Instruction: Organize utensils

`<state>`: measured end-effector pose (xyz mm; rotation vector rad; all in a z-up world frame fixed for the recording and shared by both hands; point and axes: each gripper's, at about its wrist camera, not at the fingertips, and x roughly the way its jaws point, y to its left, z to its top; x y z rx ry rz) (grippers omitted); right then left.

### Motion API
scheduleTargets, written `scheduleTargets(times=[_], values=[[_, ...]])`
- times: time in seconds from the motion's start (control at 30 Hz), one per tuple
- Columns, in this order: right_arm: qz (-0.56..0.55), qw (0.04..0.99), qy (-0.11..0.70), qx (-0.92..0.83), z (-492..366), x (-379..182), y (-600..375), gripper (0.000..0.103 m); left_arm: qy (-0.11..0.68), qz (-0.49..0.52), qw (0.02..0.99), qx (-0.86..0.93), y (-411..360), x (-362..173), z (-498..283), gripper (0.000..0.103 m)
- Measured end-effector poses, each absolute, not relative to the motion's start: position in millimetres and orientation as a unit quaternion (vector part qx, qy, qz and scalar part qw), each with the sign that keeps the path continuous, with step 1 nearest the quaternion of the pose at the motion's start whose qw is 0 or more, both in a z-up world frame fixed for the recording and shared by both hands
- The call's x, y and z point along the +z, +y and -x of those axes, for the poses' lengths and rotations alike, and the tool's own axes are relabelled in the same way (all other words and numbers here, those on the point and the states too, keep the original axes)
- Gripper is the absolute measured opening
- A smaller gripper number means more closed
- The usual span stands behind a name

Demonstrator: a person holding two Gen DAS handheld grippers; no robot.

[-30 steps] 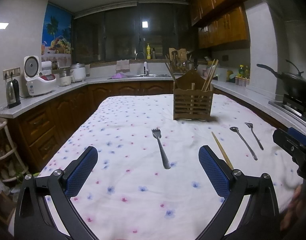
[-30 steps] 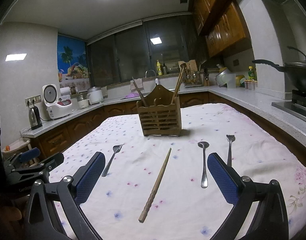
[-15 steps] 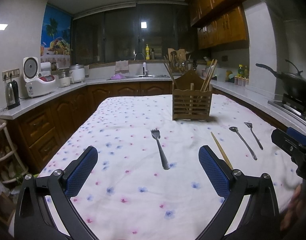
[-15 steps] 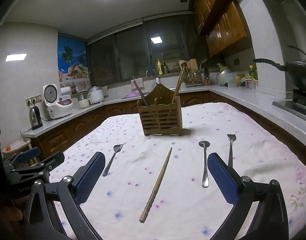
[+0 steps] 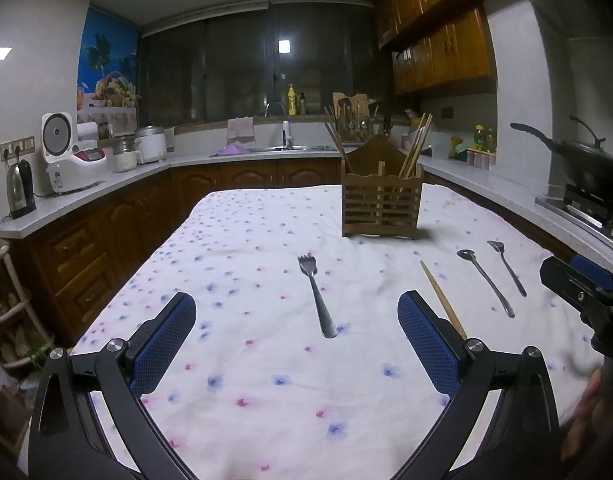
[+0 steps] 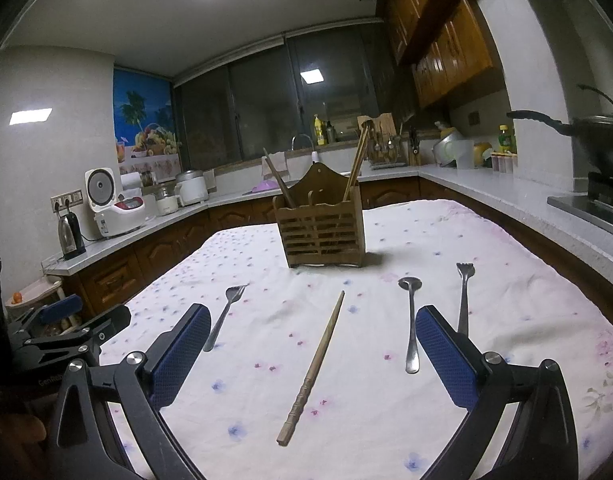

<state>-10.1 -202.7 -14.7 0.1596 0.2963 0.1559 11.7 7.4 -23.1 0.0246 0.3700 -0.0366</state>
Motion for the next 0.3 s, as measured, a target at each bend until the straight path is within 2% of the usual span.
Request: scheduleTargets(times=[0.3], values=[[-0.083,0.981,0.158,0.079,11.2,-19.9,-198.2,0.103,0.199,-0.010,0.979,-0.029,4.2,-27.9,-20.9,0.103]])
